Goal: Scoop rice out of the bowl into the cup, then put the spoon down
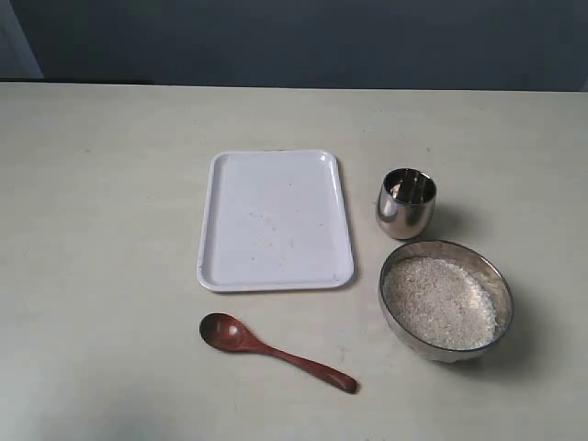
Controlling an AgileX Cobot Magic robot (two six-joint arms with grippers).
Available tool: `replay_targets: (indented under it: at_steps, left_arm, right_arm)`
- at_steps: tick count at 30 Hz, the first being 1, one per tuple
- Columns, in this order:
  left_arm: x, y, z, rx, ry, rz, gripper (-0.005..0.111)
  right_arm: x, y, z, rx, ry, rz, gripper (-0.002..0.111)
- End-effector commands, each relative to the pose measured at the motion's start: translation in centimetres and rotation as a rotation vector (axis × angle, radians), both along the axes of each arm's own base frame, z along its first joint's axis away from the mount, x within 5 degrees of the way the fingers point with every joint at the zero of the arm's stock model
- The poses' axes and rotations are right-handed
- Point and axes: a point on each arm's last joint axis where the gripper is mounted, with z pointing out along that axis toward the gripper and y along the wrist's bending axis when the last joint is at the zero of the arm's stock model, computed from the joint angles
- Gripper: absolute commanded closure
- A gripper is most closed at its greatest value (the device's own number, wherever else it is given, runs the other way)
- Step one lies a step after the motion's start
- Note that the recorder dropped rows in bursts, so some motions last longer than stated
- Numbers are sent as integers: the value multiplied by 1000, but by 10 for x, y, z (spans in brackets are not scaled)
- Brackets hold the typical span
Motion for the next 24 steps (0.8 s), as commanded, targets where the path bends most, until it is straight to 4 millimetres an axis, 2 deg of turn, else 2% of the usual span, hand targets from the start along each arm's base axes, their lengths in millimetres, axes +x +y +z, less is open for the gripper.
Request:
replay_targets:
  at_steps: [1, 2, 3, 4, 5, 6, 7, 8, 10, 12, 14, 16, 18, 19, 24]
  left_arm:
    - [0, 0, 2, -10, -20, -1, 106]
    - [0, 0, 2, -10, -20, -1, 106]
    - [0, 0, 2, -10, -20, -1, 106]
    - [0, 0, 2, -10, -20, -1, 106]
    - [0, 0, 2, -10, -20, -1, 106]
    - [0, 0, 2, -10, -20, -1, 106]
    - [0, 0, 2, -10, -20, -1, 106]
    - [0, 0, 2, -10, -20, -1, 106]
    - [0, 0, 2, -10, -20, -1, 106]
    - [0, 0, 2, -10, -20, -1, 106]
    - [0, 0, 2, -10, -20, -1, 106]
    - [0, 0, 2, -10, -20, -1, 106]
    - [0, 0, 2, -10, -20, -1, 106]
    - [0, 0, 2, -10, -20, -1, 106]
    - [0, 0, 2, -10, -20, -1, 106]
  right_arm:
    - [19, -18, -15, -170, 49, -273, 109]
    - [23, -24, -41, -263, 217, -335, 109]
    - [23, -26, -52, -317, 303, -354, 109]
    - [20, -26, -81, -417, 540, -329, 109]
    - [19, -23, -88, -404, 604, -294, 109]
    - [12, -10, -94, -274, 707, -216, 109]
    - [7, 0, -94, -224, 745, -158, 109]
    - [-6, 24, -94, -163, 817, -14, 109]
    - [-34, 63, -97, -194, 935, 236, 109]
    - [-63, 89, -104, -357, 1045, 407, 109]
    - [-86, 109, -113, -505, 1117, 485, 101]
    - [-101, 127, -119, -554, 1140, 547, 82]
    - [-112, 141, -125, -591, 1149, 593, 70]
    - [-117, 148, -130, -618, 1155, 613, 67]
    - [-135, 175, -159, -755, 1179, 673, 68]
